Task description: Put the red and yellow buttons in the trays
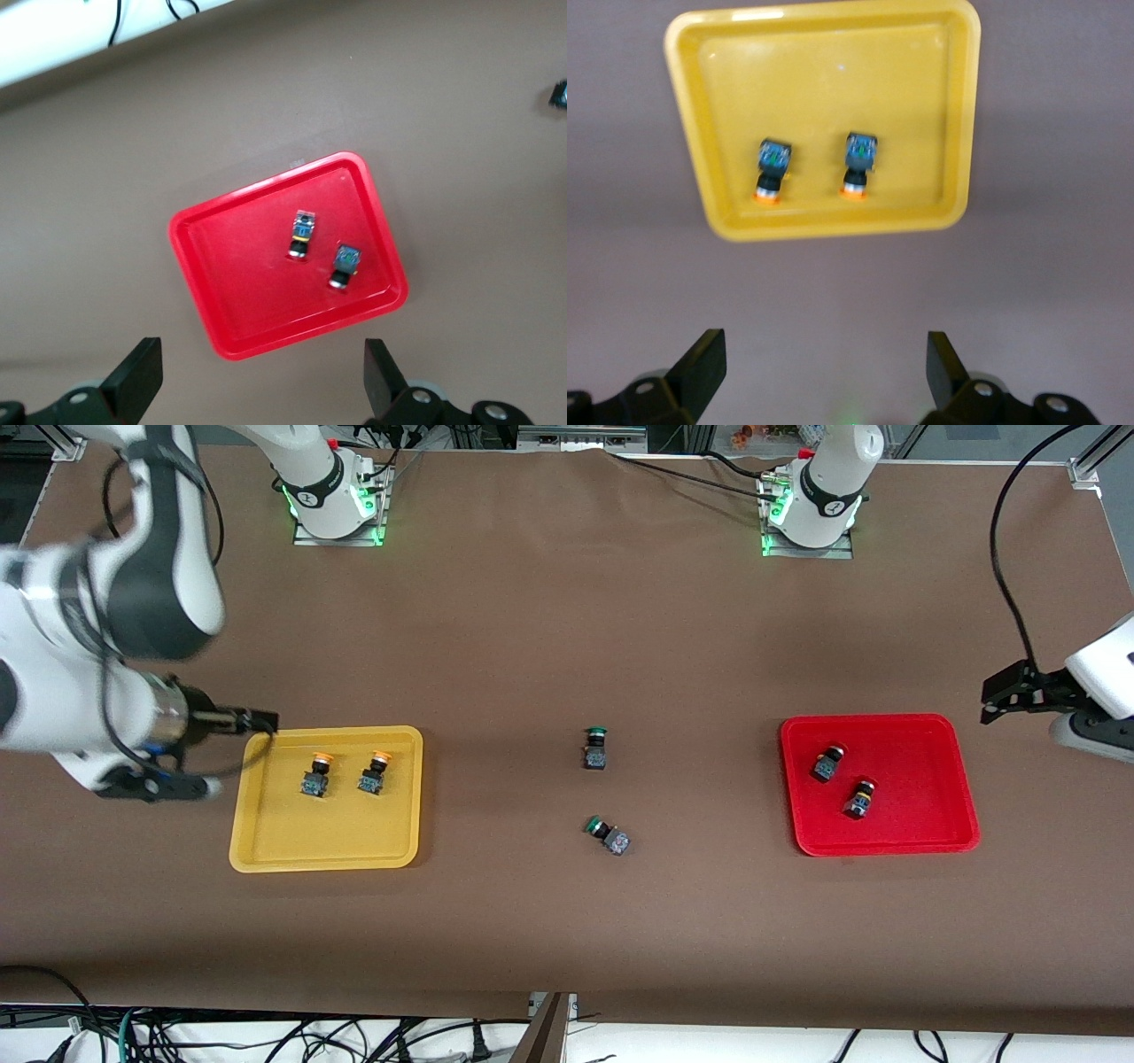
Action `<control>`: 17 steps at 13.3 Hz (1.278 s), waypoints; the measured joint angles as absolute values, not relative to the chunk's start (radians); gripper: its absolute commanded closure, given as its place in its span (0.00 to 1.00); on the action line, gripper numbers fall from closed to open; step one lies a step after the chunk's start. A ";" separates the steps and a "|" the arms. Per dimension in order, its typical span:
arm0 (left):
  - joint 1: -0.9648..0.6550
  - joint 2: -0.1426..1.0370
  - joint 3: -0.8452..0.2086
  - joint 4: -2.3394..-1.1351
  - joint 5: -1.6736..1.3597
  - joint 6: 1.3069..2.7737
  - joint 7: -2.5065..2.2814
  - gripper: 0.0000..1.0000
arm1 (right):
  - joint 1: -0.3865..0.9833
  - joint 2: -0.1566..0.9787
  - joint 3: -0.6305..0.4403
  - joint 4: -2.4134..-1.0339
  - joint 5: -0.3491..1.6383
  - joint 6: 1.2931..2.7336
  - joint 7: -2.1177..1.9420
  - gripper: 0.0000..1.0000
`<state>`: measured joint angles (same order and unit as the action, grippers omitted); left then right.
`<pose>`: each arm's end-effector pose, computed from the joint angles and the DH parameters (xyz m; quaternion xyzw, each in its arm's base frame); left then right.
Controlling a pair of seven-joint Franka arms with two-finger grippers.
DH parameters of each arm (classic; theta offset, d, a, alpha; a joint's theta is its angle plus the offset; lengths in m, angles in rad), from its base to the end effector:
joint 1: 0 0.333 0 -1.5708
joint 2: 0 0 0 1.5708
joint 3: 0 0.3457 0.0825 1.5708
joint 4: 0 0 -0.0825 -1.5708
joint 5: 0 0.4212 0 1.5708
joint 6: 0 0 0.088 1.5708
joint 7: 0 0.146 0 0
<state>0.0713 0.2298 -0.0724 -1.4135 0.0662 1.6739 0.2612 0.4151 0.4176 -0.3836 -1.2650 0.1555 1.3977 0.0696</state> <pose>0.6775 0.0133 0.5599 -0.9907 0.1325 -0.0122 0.0266 0.6781 0.0926 0.5005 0.9917 -0.0102 -0.1278 0.0063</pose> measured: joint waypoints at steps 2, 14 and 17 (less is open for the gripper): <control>0.101 0.135 -0.080 -1.598 0.030 1.794 0.197 0.00 | 0.416 0.329 -0.381 -1.264 0.136 1.361 0.070 0.00; 0.117 -0.046 -0.145 -1.760 0.023 1.686 0.026 0.00 | 0.151 0.069 -0.140 -1.387 0.082 1.293 0.068 0.00; 0.117 -0.044 -0.145 -1.751 0.023 1.686 0.026 0.00 | 0.143 0.079 -0.140 -1.394 0.078 1.293 0.068 0.00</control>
